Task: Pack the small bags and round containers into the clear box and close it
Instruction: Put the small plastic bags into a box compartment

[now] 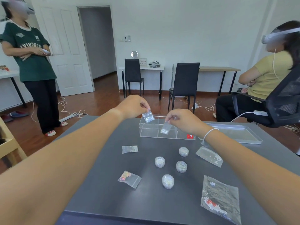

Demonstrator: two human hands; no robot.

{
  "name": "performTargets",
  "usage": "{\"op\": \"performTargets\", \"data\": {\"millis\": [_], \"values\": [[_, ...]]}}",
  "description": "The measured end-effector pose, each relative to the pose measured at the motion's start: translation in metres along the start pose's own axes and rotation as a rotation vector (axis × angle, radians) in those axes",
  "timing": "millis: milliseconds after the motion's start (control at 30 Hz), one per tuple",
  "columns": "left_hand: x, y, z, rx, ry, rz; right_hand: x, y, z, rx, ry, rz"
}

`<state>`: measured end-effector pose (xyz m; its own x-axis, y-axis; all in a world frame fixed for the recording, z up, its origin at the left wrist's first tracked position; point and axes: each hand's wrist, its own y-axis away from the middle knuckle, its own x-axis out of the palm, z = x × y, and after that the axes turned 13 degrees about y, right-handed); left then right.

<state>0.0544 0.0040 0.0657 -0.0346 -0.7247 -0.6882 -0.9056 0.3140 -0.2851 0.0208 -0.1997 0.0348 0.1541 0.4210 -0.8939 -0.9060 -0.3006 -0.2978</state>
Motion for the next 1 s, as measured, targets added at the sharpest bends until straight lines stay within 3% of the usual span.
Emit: {"op": "performTargets", "data": {"millis": [433, 700, 1000], "values": [[0.018, -0.028, 0.028, -0.036, -0.137, 0.140, -0.002, -0.023, -0.006, 0.010, -0.118, -0.151], [0.027, -0.036, 0.038, -0.114, -0.190, 0.351, 0.007, -0.033, -0.005, 0.022, -0.109, -0.132], [0.031, -0.033, 0.047, -0.151, -0.191, 0.356, 0.020, -0.044, -0.006, 0.028, -0.087, -0.100]]}}
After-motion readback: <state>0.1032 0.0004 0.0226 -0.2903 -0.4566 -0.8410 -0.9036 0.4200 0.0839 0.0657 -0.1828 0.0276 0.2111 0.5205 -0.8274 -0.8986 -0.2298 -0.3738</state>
